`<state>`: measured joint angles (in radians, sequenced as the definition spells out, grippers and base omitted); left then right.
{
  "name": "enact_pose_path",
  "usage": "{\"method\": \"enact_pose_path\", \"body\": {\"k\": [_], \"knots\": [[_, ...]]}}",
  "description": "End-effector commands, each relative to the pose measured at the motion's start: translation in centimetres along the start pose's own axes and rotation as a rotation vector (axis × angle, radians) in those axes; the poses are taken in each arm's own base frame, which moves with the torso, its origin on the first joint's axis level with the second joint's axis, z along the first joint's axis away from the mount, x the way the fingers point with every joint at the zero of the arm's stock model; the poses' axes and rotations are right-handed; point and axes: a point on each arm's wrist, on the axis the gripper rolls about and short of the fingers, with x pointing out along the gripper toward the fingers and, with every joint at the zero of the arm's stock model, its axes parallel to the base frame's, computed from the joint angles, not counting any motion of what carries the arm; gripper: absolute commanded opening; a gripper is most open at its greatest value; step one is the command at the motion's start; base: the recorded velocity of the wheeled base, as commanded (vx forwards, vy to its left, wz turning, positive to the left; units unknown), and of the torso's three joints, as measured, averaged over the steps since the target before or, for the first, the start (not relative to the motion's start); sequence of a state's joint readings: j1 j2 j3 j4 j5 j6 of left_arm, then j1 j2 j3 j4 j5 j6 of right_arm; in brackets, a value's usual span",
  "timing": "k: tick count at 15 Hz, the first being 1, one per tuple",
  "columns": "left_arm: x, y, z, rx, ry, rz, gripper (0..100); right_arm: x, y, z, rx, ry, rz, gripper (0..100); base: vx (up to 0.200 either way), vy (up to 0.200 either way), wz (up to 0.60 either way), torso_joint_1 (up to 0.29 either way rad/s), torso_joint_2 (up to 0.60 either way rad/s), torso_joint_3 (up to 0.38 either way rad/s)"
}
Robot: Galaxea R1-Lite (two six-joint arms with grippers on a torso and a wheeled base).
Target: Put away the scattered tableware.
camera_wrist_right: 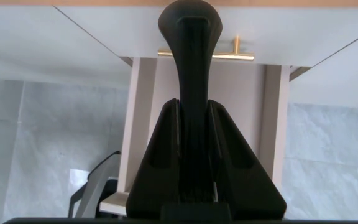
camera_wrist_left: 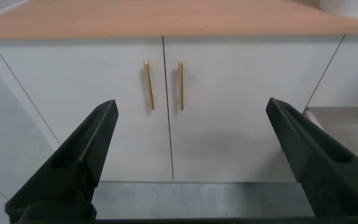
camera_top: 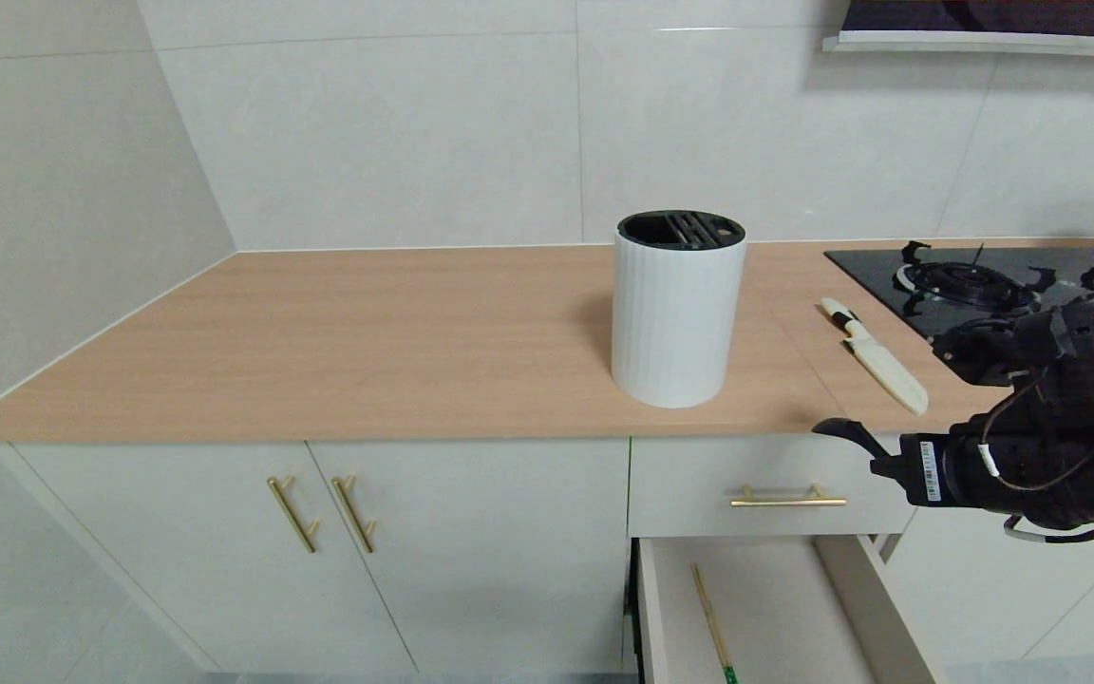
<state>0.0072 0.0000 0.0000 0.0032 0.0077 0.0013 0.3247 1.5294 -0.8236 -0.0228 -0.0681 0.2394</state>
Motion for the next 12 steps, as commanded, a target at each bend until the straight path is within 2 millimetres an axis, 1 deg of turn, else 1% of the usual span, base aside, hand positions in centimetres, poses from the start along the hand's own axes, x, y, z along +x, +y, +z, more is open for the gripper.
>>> {"method": "enact_pose_path", "body": {"k": [1,12], "knots": [[0.01,0.00,0.00,0.000,0.001,0.000,100,0.05,0.04,-0.06,-0.002,0.003,0.002,0,0.000,0.000,0.00,-0.198,0.48,0.266],[0.01,0.00,0.00,0.000,0.001,0.000,100,0.53,-0.02,-0.47,-0.017,0.027,-0.003,0,0.000,0.000,0.00,-0.187,0.49,0.292]]}}
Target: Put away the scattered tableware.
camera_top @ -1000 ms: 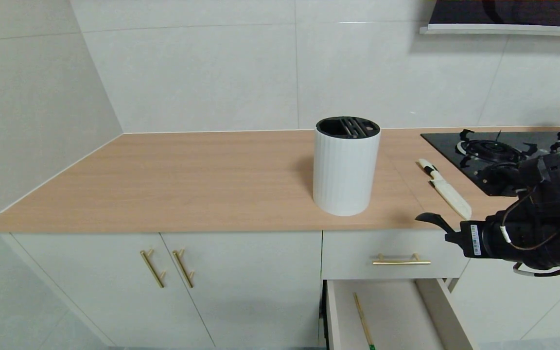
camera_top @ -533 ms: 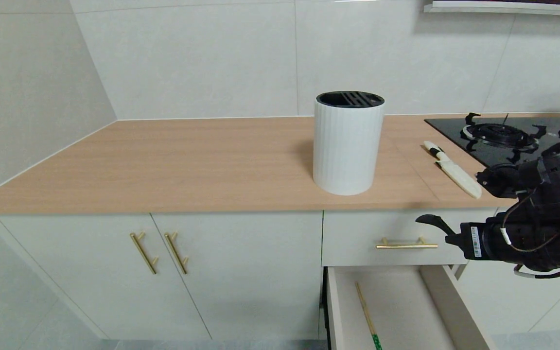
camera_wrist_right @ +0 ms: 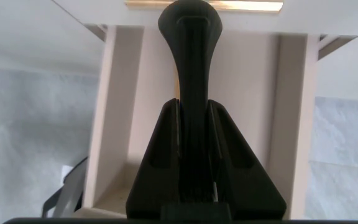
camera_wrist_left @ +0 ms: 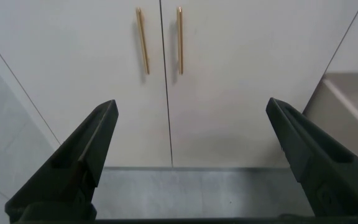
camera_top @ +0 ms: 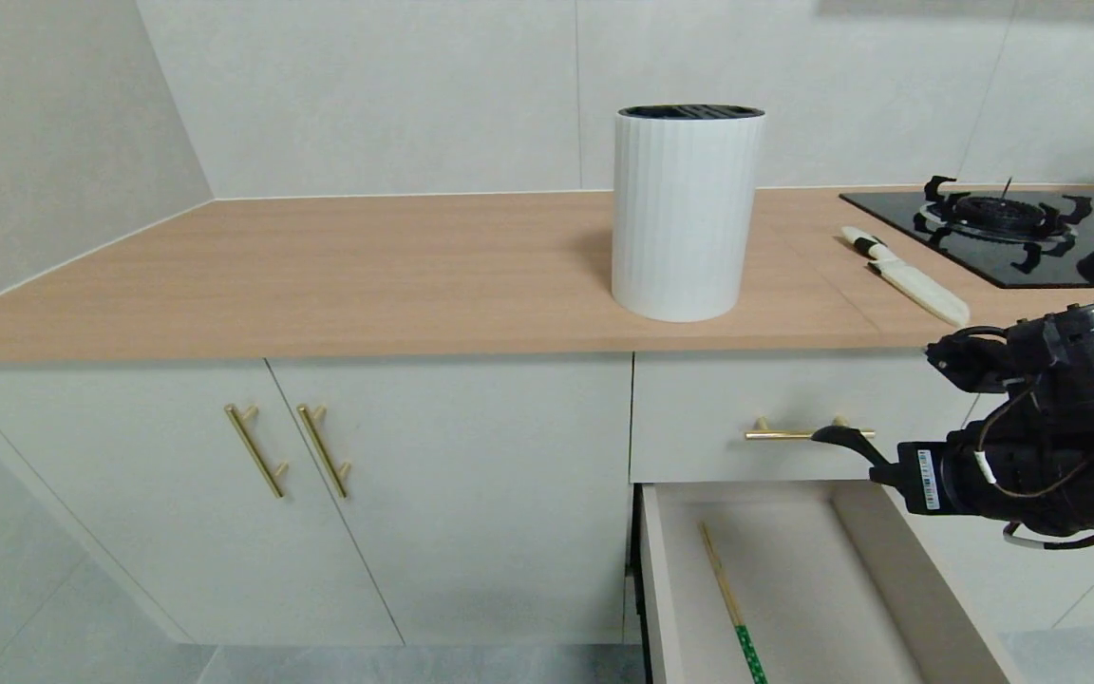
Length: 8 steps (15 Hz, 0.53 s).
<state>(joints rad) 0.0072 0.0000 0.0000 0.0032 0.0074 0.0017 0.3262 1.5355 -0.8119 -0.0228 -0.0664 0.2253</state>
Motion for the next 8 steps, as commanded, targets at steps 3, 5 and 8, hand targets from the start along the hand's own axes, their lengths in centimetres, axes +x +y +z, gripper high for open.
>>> {"method": "enact_pose_path", "body": {"k": [3,5,8], "knots": [[0.01,0.00,0.00,0.000,0.001,0.001,100,0.39,-0.01,-0.24,-0.004,0.017,-0.003,0,0.000,0.000,0.00,-0.147,0.46,0.304],[0.01,0.00,0.00,0.000,0.001,0.001,100,0.49,-0.02,-0.31,-0.009,0.021,-0.004,0,0.000,0.000,0.00,-0.127,0.45,0.334],[0.01,0.00,0.00,0.000,0.001,0.001,100,0.80,-0.02,-0.40,-0.010,0.032,-0.006,0,0.000,0.000,0.00,-0.064,0.36,0.274]]}}
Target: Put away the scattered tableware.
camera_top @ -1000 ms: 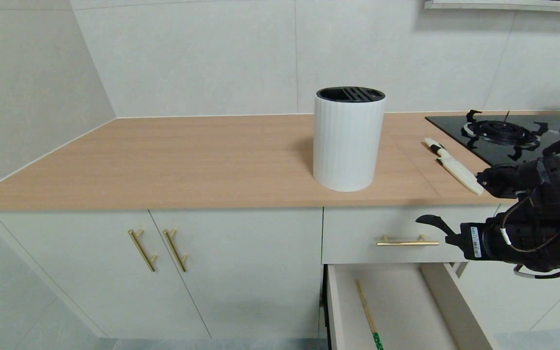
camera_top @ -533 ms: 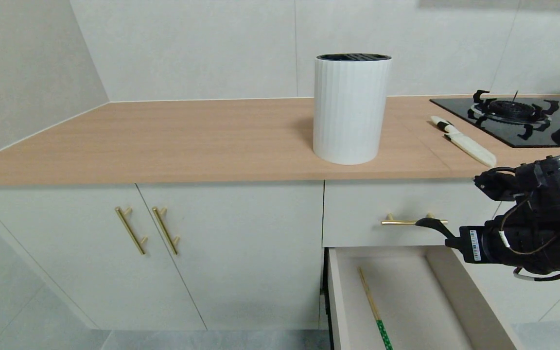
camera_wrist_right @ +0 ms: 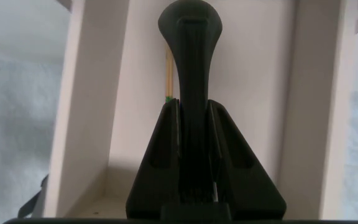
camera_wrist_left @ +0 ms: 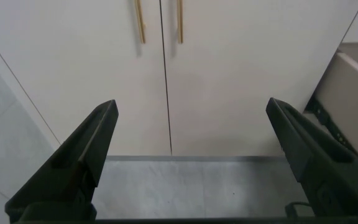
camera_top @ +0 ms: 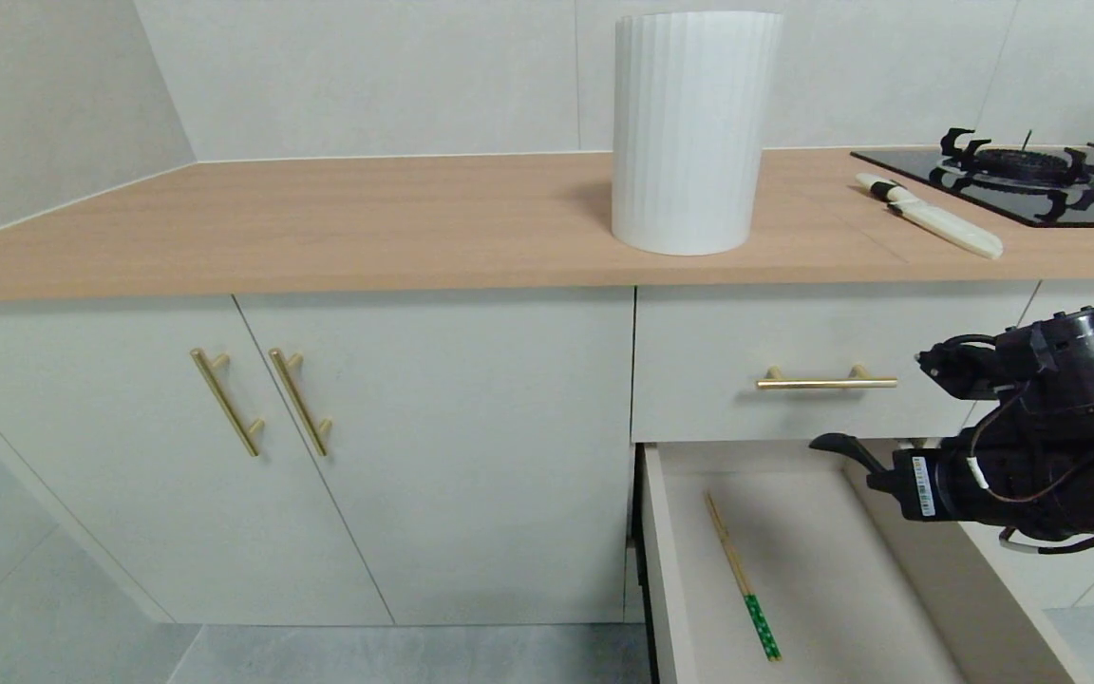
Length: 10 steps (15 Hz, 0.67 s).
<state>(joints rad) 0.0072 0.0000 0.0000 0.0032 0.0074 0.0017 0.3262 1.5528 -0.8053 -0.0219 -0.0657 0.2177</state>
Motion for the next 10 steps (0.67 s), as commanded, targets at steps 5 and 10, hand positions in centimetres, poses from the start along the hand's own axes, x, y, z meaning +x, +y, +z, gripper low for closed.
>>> {"method": "enact_pose_path", "body": {"k": [5,10], "knots": [[0.0,0.0,0.0,0.000,0.001,0.001,100,0.7,0.0,-0.2,-0.001,0.021,-0.006,0,0.000,0.000,0.00,-0.014,0.04,0.030],[0.0,0.0,0.0,0.000,0.001,0.001,100,4.0,0.0,-1.0,-0.026,0.098,-0.023,0,0.000,0.000,0.00,0.000,0.00,0.000]]}}
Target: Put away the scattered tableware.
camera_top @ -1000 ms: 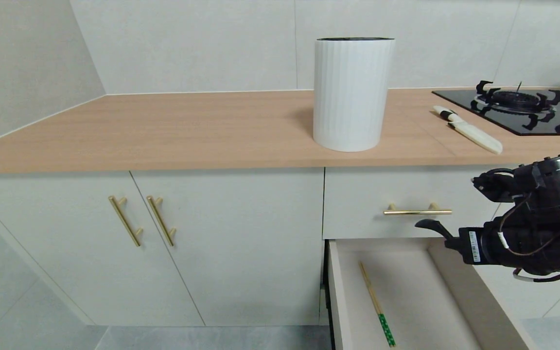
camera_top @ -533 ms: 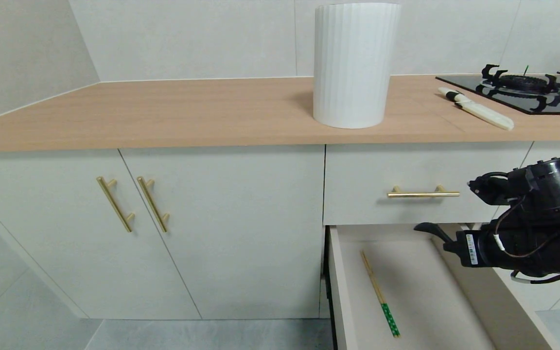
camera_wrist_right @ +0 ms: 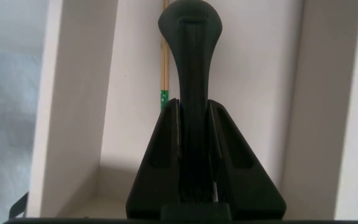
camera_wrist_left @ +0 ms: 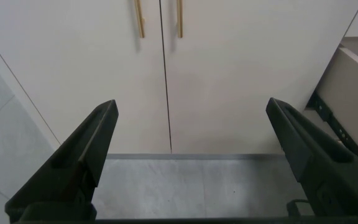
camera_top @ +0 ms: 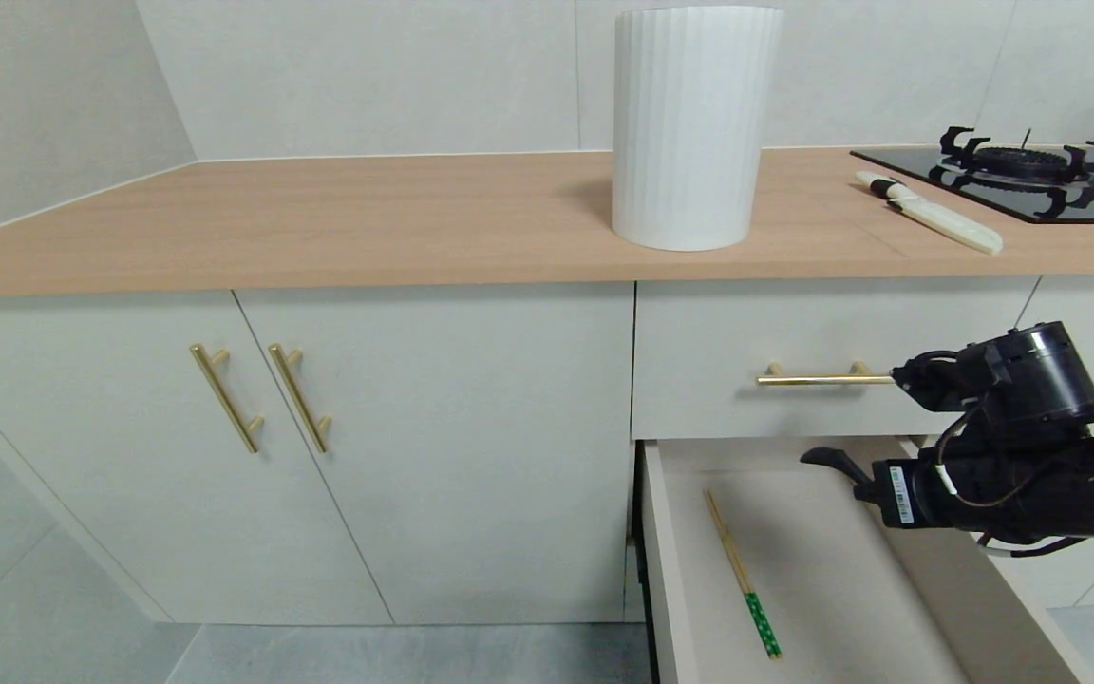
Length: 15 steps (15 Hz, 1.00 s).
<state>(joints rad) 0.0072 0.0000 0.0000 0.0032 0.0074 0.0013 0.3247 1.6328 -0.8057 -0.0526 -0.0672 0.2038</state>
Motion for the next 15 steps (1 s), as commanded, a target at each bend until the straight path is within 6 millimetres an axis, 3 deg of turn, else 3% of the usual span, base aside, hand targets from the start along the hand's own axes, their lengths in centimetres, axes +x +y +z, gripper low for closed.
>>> {"method": "enact_pose_path", "body": {"k": [1,8,15], "knots": [[0.0,0.0,0.0,0.000,0.001,0.001,100,2.4,0.0,-0.7,-0.018,0.064,-0.010,0,0.000,0.000,0.00,0.000,0.00,0.000],[0.0,0.0,0.0,0.000,0.001,0.001,100,9.7,-0.3,-2.8,-0.008,0.089,-0.028,0,0.000,0.000,0.00,0.000,0.00,0.000],[0.0,0.0,0.0,0.000,0.001,0.001,100,13.7,-0.5,-5.3,-0.010,0.115,-0.035,0,0.000,0.000,0.00,0.000,0.00,0.000]]}}
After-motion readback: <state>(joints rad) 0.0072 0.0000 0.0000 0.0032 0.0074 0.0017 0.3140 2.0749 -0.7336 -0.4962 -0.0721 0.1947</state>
